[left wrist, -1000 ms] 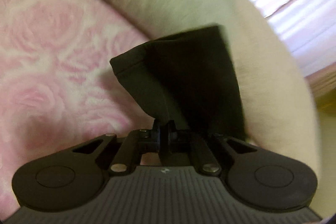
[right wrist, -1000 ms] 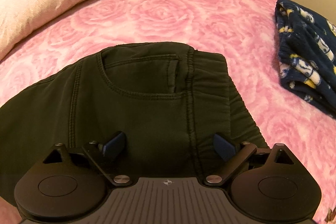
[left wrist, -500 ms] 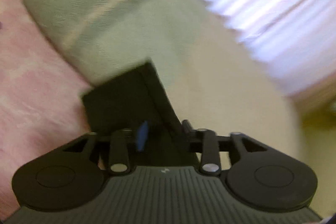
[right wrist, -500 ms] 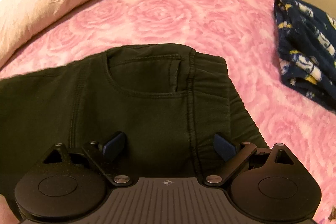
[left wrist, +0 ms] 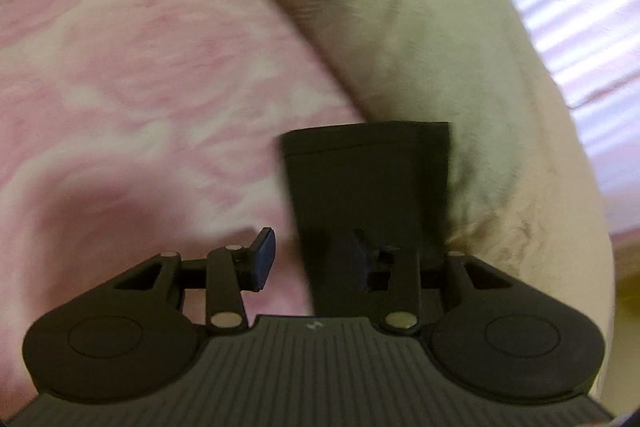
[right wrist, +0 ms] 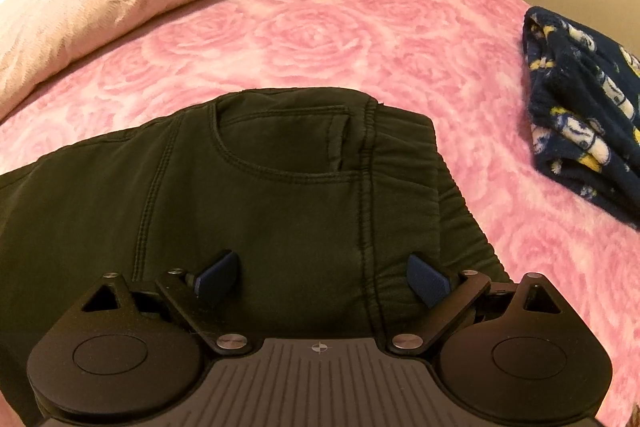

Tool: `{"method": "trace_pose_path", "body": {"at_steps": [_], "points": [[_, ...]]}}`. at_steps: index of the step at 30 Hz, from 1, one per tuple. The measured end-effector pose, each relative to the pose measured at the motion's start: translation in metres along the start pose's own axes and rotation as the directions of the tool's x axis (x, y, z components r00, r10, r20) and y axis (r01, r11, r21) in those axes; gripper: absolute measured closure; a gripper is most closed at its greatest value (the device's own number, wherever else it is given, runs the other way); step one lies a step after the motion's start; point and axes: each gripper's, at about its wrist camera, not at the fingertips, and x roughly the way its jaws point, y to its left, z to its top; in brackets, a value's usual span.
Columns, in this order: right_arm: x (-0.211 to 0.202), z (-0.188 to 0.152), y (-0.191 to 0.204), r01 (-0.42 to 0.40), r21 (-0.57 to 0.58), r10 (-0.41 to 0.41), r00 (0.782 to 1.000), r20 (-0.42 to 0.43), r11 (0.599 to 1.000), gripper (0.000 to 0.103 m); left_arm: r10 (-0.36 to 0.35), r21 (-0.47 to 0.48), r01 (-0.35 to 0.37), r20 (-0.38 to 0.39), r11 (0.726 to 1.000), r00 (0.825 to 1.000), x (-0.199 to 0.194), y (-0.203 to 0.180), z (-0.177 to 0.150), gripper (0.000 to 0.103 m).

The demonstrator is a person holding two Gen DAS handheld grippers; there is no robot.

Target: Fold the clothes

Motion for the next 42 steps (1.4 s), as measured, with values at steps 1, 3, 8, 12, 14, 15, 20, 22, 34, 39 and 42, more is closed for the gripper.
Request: {"method": "trace_pose_path", "body": {"at_steps": [1, 3, 8, 12, 14, 15, 20, 22, 34, 39, 42], "points": [[0.001, 0.0, 0.001, 0.004, 0.002, -0.004, 1.0, 0.0, 1.0, 0.005, 0.007, 0.038, -0.007, 0.008, 0.999, 1.0, 0.008, -0.006, 0.0, 0.071], [0.001, 0.001, 0.002, 0.015, 0.011, -0.015, 1.0, 0.001, 1.0, 0.004, 0.019, 0.114, -0.021, 0.025, 0.993, 1.0, 0.023, -0.017, 0.001, 0.09], [0.001, 0.001, 0.001, 0.011, 0.005, -0.011, 1.0, 0.002, 1.0, 0.004, -0.103, 0.348, 0.024, 0.212, 0.937, 0.972, -0.023, -0.034, -0.006, 0.103], [0.003, 0.003, -0.001, 0.005, 0.003, -0.005, 1.0, -0.01, 1.0, 0.004, -0.096, 0.517, -0.057, 0.264, 0.854, 0.96, -0.03, -0.027, -0.008, 0.1], [0.004, 0.002, 0.001, 0.01, 0.008, -0.01, 1.0, -0.004, 1.0, 0.0, 0.086, 0.564, -0.2, 0.222, 0.801, 0.971, 0.007, -0.013, -0.008, 0.099], [0.005, 0.002, 0.001, 0.012, 0.011, -0.012, 1.0, -0.001, 1.0, 0.0, 0.092, 0.559, -0.208, 0.228, 0.803, 0.969, 0.007, -0.011, -0.005, 0.084], [0.001, 0.002, 0.001, 0.001, -0.01, -0.001, 1.0, 0.003, 1.0, 0.0, 0.061, 0.511, -0.201, 0.277, 0.836, 0.959, -0.009, -0.006, 0.007, 0.075], [-0.001, 0.001, -0.001, -0.01, -0.023, 0.011, 1.0, 0.002, 1.0, 0.0, 0.05, 0.492, -0.198, 0.297, 0.848, 0.954, -0.015, -0.004, 0.012, 0.08], [0.002, 0.0, 0.002, 0.018, -0.007, -0.018, 1.0, 0.007, 1.0, 0.0, 0.006, 0.671, -0.133, 0.189, 0.729, 0.982, 0.049, -0.058, 0.033, 0.053], [0.004, 0.001, 0.003, 0.028, -0.001, -0.028, 1.0, 0.001, 1.0, 0.0, -0.098, 0.639, 0.003, 0.114, 0.769, 0.989, 0.052, -0.05, 0.048, 0.103], [0.005, 0.002, 0.003, 0.036, 0.005, -0.036, 0.999, -0.002, 0.999, 0.0, -0.179, 0.588, 0.065, 0.138, 0.806, 0.974, 0.04, -0.041, 0.06, 0.103]]}}
